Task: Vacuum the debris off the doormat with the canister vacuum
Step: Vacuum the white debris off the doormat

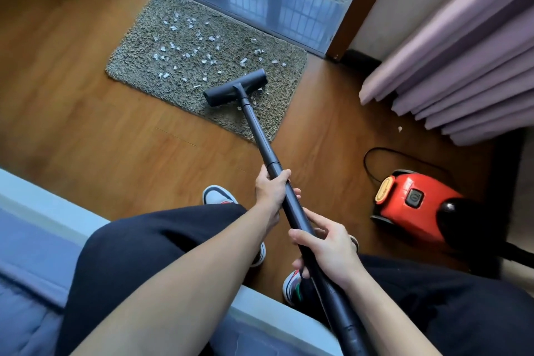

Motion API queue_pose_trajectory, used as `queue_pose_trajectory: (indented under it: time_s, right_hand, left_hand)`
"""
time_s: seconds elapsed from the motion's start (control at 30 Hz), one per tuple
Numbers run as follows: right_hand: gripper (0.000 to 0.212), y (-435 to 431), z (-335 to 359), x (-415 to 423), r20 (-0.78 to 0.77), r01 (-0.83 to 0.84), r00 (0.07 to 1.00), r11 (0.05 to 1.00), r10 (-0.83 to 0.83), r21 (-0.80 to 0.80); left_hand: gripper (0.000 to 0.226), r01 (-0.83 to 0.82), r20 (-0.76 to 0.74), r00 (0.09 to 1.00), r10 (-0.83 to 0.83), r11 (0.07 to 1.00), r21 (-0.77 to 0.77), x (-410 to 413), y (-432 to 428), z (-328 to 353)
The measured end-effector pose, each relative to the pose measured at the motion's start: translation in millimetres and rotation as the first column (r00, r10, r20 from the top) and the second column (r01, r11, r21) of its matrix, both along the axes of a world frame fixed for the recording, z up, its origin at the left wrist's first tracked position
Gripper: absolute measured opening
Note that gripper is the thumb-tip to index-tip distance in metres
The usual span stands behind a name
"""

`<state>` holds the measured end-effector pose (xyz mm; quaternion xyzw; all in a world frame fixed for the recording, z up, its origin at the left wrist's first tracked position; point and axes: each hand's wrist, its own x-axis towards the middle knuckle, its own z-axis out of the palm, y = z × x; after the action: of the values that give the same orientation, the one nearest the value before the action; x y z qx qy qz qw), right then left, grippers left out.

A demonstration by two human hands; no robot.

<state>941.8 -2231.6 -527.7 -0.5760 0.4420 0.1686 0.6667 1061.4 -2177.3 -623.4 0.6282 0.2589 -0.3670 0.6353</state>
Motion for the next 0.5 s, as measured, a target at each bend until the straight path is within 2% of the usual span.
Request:
queue_pose_trajectory:
  time_s: [0.2, 0.4, 0.5]
  right_hand:
    - [0.062, -2.7, -14.5, 37.1, -0.002, -0.001, 1.0, 1.0, 0.001, 0.007]
    - [0.061, -5.1, -26.5, 91.5, 0.04, -0.027, 0.999, 1.0, 0.027, 0.004]
    - [0.052, -4.6, -33.5, 118.6, 0.054, -0.016, 0.998, 0.999, 0.014, 0.044]
  left_hand:
    - [0.014, -0.06, -0.011, 0.998, 0.059, 0.997, -0.053, 38.3, -3.9, -13.9]
    - [0.03, -0.182, -0.044, 0.983, 0.177, 0.968, -0.174, 79.4, -8.6, -20.9]
    - [0.033, -0.218, -0.026, 0.976, 0.217, 0.958, -0.189, 97.5, -9.3, -23.7]
